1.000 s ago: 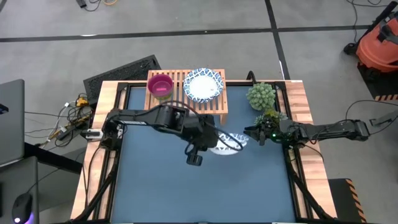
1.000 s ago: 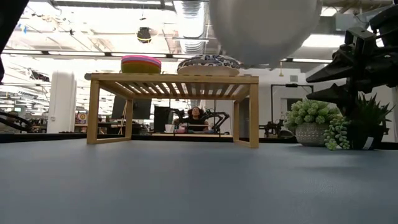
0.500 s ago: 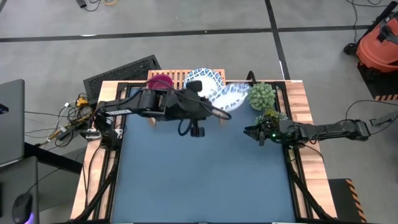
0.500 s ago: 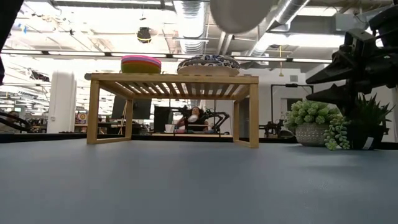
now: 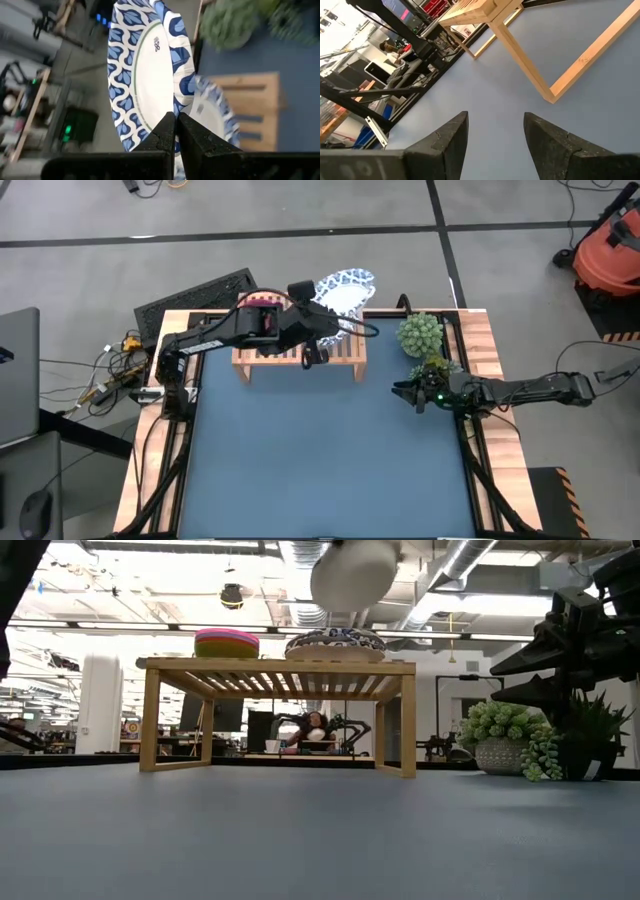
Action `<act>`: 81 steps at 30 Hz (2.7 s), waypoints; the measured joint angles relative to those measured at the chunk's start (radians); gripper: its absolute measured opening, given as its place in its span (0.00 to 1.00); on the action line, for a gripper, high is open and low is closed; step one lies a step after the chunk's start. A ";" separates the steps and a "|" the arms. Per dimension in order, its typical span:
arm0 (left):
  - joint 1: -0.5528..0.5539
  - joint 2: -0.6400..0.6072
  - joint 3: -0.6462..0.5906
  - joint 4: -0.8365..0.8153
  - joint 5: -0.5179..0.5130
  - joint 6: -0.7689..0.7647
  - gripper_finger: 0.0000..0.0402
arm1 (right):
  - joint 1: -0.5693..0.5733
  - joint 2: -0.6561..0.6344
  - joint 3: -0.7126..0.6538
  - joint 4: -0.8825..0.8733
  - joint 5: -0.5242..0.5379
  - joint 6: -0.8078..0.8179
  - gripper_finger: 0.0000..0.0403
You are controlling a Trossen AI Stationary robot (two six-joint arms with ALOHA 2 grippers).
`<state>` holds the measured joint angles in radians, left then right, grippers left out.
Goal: Place and stack bowls onto a shelf
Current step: Stack the blue patterned bowl on top of the other blue patterned bowl on the shelf, then return to Home Position
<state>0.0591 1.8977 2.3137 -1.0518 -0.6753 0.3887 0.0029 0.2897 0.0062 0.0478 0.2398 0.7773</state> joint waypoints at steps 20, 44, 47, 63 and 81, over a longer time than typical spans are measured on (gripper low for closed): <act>0.059 0.003 -0.289 0.002 -0.026 -0.017 0.00 | 0.000 0.000 0.000 0.000 0.001 0.000 0.54; 0.051 0.002 -0.279 -0.058 -0.019 0.029 0.27 | 0.000 0.000 0.000 0.000 0.001 0.000 0.54; 0.038 0.000 -0.279 -0.083 -0.073 0.035 0.27 | 0.000 0.000 0.000 0.000 0.002 0.000 0.54; -0.041 -0.132 -0.279 0.060 0.119 -0.221 0.27 | 0.000 -0.002 0.000 0.016 0.002 0.000 0.54; -0.158 -0.360 -0.278 0.183 0.306 -0.501 0.27 | 0.017 -0.012 0.093 0.292 -0.211 -0.281 0.54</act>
<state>-0.0991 1.5375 2.0361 -0.8692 -0.3691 -0.1127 0.0198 0.2774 0.0994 0.3395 0.0284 0.4964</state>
